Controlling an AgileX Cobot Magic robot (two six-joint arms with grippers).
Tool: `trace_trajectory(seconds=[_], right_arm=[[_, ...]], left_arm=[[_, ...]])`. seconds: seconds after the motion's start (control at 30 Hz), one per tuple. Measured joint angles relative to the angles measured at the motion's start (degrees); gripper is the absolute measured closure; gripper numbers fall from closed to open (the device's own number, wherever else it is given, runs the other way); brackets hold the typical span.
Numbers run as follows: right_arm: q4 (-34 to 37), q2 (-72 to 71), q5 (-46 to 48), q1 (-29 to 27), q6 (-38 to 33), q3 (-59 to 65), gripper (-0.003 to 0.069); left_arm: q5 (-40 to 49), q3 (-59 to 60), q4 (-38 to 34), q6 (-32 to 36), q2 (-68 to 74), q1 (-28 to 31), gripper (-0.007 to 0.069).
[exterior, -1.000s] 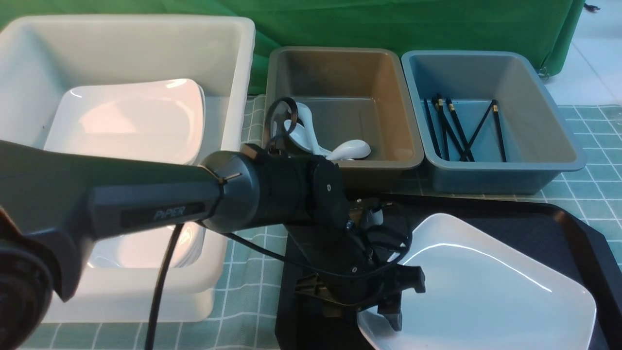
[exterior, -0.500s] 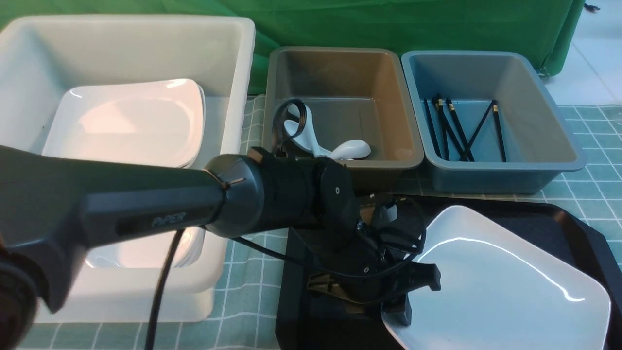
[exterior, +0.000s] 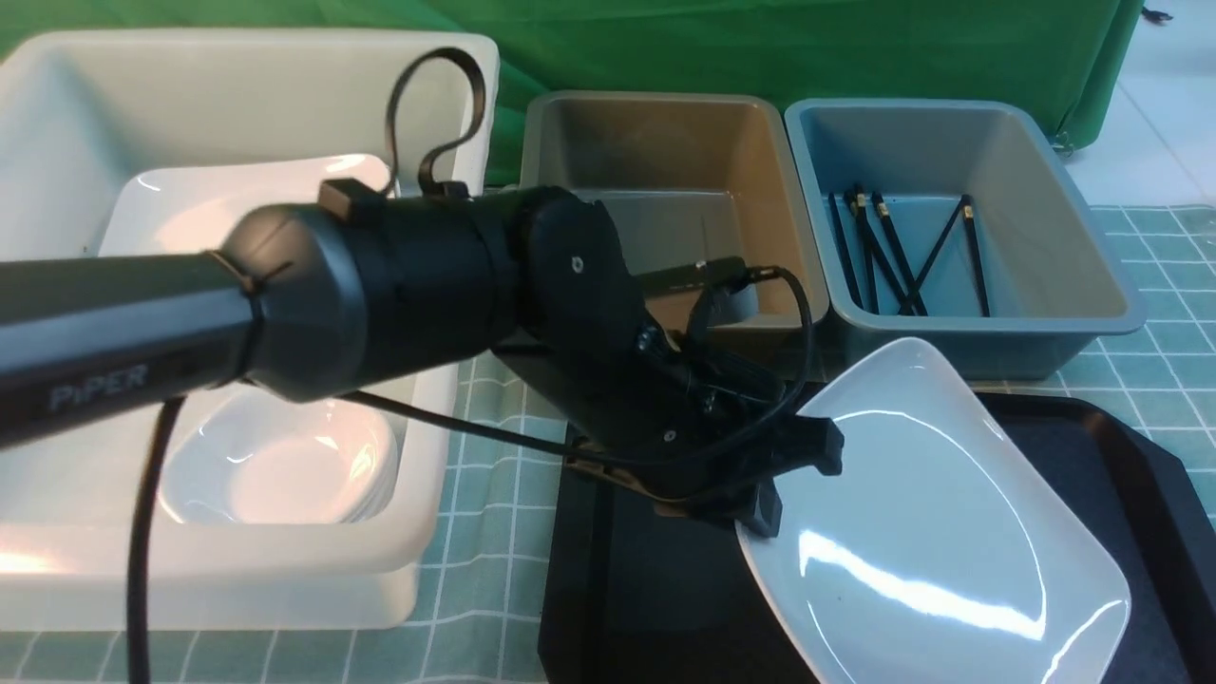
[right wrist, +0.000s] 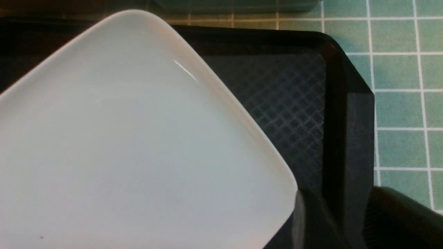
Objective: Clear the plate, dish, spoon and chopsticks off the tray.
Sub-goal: Use the left arm to put the plate into the large storage box on the left
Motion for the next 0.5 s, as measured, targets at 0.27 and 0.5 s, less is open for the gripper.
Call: trace_trajectory(seconds=[0.27,0.5], right_arm=[[0.00,0.00,0.00,0.00,0.00,0.00,0.0398],[0.00,0.00,0.00,0.00,0.00,0.00,0.0398]], left_arm=[[0.38,0.00,-0.93,1.03,-2.23,0.22,0.0604],[1.78,0.00,-1.37,1.61,-2.62,2.25,0.0603]])
